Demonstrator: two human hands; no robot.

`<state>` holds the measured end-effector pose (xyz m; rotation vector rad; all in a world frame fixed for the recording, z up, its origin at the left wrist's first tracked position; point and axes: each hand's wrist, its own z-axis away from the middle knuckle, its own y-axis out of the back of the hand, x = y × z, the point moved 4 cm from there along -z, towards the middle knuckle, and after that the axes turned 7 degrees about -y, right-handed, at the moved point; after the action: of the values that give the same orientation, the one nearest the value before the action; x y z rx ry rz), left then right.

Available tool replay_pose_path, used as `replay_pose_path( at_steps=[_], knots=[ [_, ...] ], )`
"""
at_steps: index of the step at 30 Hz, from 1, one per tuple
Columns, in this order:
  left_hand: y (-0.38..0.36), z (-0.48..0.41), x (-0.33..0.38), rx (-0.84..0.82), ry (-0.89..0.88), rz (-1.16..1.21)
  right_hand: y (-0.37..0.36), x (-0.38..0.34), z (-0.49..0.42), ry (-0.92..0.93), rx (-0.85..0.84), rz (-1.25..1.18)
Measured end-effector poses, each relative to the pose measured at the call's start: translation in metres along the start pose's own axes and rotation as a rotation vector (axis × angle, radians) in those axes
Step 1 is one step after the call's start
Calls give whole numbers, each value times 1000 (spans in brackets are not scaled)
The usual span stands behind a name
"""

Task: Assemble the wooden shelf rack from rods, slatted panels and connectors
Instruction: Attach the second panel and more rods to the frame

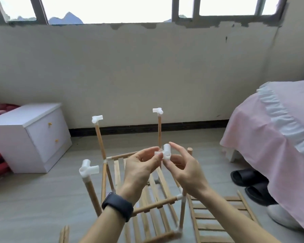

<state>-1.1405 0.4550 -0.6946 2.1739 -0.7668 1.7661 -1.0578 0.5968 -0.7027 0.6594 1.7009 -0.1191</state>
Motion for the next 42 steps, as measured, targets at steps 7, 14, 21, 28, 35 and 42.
replay_pose_path(
  at_steps=[7, 14, 21, 28, 35, 42],
  knots=[
    [-36, -14, -5, -99, -26, -50, 40, 2, 2, 273, 260, 351],
    [-75, -39, -57, -273, 42, -427, 83, 37, -9, -44, 395, -31],
    [-82, -42, -78, -376, -78, -644, 80, 51, -14, -108, 310, -264],
    [-57, -27, -69, -397, -89, -637, 66, 45, -9, -95, 188, -369],
    [-52, -18, -64, -386, -86, -647, 50, 33, -5, -41, 112, -204],
    [-16, -28, -47, -178, -80, -599, 48, 34, -2, 10, 135, 18]
  ],
)
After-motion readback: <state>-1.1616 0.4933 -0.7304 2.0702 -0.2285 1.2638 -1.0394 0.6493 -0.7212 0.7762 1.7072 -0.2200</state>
